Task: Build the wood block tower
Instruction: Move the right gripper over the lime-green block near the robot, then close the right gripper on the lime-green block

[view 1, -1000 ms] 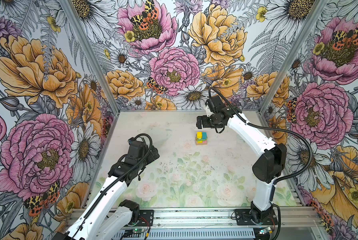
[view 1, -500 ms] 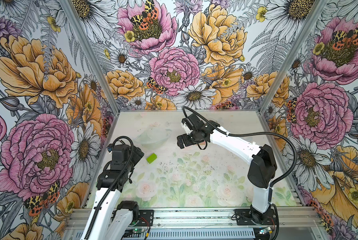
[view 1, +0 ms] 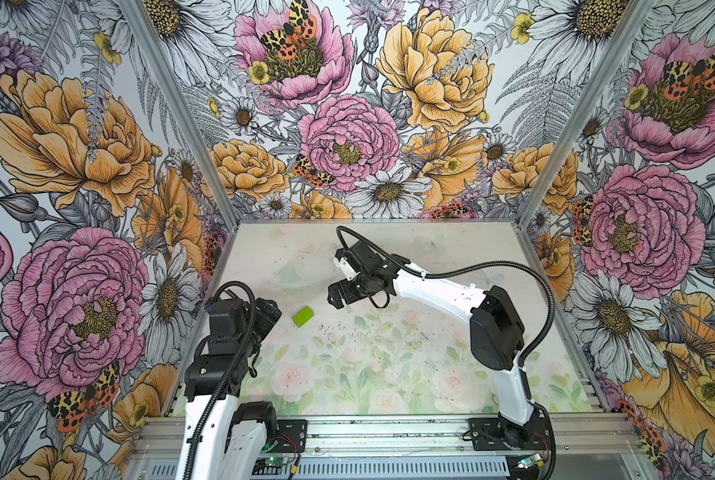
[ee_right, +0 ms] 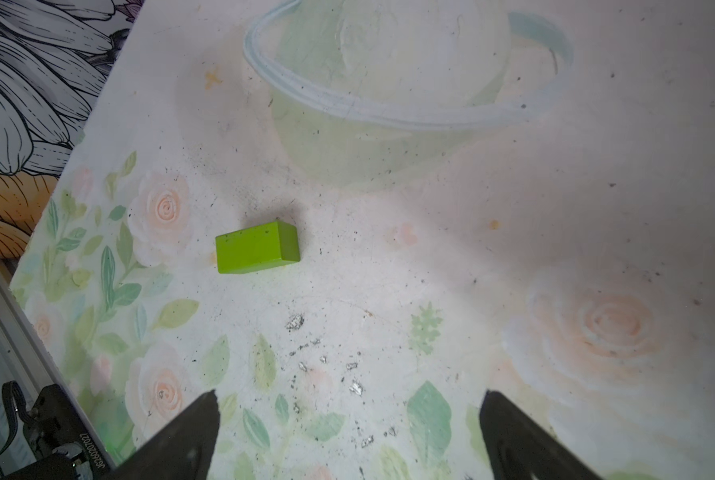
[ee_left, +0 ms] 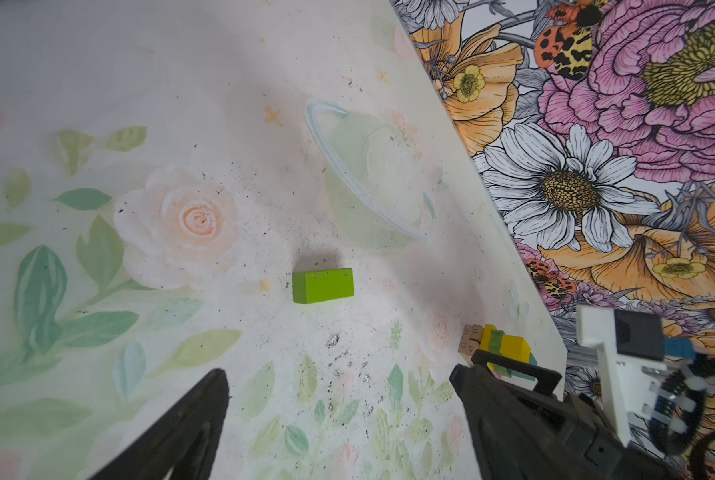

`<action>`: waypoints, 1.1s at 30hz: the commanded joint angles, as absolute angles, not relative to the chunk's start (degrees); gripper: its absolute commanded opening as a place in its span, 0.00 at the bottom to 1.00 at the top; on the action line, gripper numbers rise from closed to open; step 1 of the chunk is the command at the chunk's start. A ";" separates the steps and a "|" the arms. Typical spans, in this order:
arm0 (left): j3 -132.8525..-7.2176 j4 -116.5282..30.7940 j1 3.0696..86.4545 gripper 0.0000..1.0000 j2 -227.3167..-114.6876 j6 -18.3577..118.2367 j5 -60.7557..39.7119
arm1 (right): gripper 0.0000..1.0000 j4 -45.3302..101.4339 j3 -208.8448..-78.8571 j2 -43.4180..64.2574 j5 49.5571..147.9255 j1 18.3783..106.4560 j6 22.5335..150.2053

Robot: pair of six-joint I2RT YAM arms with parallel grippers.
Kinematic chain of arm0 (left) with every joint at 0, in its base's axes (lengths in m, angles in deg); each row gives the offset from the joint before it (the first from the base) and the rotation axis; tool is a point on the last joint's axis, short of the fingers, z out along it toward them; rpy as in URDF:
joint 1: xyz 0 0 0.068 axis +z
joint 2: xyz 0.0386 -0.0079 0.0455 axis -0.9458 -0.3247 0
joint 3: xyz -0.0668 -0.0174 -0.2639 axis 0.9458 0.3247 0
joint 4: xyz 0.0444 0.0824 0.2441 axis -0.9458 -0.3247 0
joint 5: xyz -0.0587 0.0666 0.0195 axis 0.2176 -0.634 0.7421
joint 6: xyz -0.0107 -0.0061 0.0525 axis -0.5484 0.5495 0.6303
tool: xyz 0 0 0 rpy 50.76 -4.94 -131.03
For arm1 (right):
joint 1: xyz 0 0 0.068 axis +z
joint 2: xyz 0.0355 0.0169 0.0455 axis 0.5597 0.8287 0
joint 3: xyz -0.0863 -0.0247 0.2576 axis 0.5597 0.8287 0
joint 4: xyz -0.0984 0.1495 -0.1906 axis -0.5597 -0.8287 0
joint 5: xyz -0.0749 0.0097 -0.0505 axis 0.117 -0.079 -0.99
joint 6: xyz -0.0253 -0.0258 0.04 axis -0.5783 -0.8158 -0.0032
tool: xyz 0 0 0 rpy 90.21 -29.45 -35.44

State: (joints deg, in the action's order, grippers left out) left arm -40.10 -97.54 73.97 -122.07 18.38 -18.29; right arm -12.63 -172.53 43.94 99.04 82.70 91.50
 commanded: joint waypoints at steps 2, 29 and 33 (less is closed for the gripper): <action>-39.87 -100.52 74.58 0.90 -117.43 16.43 -17.73 | 1.00 -9.20 -176.90 49.45 98.72 86.66 89.82; -40.74 -105.09 75.20 0.89 -109.60 14.16 -15.43 | 0.96 -6.81 -195.18 68.41 90.71 92.46 88.27; -40.99 -105.09 75.18 0.89 -109.51 14.25 -15.33 | 0.94 -7.82 -197.42 70.24 90.10 92.88 88.01</action>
State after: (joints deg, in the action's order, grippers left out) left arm -40.12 -104.38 74.63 -110.20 14.49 -16.14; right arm -6.78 -194.87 68.66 91.67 92.23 88.70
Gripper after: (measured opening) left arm 0.886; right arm 0.941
